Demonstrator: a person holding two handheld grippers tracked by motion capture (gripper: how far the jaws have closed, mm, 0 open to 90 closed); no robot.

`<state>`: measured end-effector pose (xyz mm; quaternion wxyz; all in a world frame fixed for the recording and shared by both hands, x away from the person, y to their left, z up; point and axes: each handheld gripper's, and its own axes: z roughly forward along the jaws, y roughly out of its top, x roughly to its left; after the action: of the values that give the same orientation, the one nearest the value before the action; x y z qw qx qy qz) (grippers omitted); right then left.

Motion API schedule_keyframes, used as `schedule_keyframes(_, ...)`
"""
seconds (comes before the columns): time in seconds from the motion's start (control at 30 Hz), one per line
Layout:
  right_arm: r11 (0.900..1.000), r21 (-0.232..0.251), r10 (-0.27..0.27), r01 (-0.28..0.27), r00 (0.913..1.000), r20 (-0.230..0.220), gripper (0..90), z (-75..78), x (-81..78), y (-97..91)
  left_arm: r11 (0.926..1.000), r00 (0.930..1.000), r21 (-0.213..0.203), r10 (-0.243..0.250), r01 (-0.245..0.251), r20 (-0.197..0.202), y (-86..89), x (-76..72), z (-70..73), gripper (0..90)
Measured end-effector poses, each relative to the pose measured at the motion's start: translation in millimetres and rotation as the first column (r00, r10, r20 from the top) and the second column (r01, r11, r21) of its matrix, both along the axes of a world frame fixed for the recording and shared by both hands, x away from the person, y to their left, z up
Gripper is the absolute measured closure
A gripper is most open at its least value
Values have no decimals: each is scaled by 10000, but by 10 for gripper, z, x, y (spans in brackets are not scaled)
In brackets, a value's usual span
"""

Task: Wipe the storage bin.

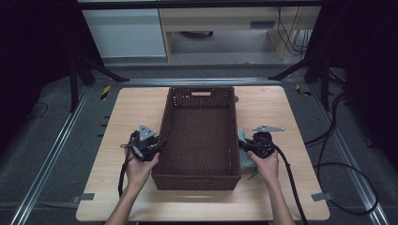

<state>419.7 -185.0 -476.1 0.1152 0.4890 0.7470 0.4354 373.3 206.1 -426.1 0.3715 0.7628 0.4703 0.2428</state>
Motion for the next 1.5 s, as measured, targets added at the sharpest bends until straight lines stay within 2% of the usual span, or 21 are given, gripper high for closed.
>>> schedule_keyframes(0.07,9998,181,43,-48,9997,249,744,113,-32,-27,10000,10000,-13,59,-59,5,-10,11,-2,705)
schedule_keyframes(0.13,9982,596,46,-83,9981,619,745,251,-79,-81,9999,9999,61,108,-109,14,-28,22,1,705)
schedule_keyframes(0.27,9961,867,75,-168,9943,1063,744,418,-153,-154,9998,9999,116,146,-147,13,-46,52,4,705)
schedule_keyframes(0.33,9963,838,105,-200,9936,1123,744,446,-179,-161,9998,9999,127,136,-136,2,-48,57,6,704)
schedule_keyframes(0.47,9980,616,111,-164,9963,853,745,358,-169,-135,9996,9999,276,103,-105,54,-44,55,6,680)
schedule_keyframes(0.6,9991,425,36,-56,9990,456,744,210,-151,-121,9997,10000,217,90,-90,42,2,46,6,543)
schedule_keyframes(0.7,9999,160,5,-8,9999,146,744,99,-130,-107,9994,9993,191,-282,278,229,26,-7,9,472)
schedule_keyframes(0.77,10000,74,-29,29,10000,-94,744,25,-122,-89,9981,9981,215,-590,586,180,47,-56,5,461)
schedule_keyframes(0.87,10000,19,17,-17,9997,-237,744,-52,-142,-43,9946,9946,-64,-1040,1041,59,79,-129,-2,444)
schedule_keyframes(1.0,9999,-73,149,-150,9996,-231,743,-14,-182,-22,9906,9906,38,-1365,1365,-24,70,-175,-5,477)
schedule_keyframes(1.07,9997,136,184,-182,9997,-172,743,40,-210,-46,9897,9897,-104,-1428,1427,-117,75,-179,-17,515)
schedule_keyframes(1.13,9991,390,177,-178,9998,24,743,124,-248,-94,9908,9909,-160,-1345,1343,-116,74,-182,-23,540)
schedule_keyframes(1.23,9969,770,143,-179,9988,462,743,291,-328,-162,9949,9949,66,-1008,1009,-73,32,-193,-16,607)
schedule_keyframes(1.33,9956,883,236,-306,9965,799,743,412,-412,-184,9966,9966,135,-813,814,-111,13,-194,-5,639)
schedule_keyframes(1.43,9961,792,328,-399,9955,892,743,423,-464,-167,9984,9984,18,-563,563,-59,5,-200,-8,655)
schedule_keyframes(1.5,9966,733,323,-378,9966,756,742,364,-467,-157,9992,9992,66,-389,389,-21,-4,-193,-4,671)
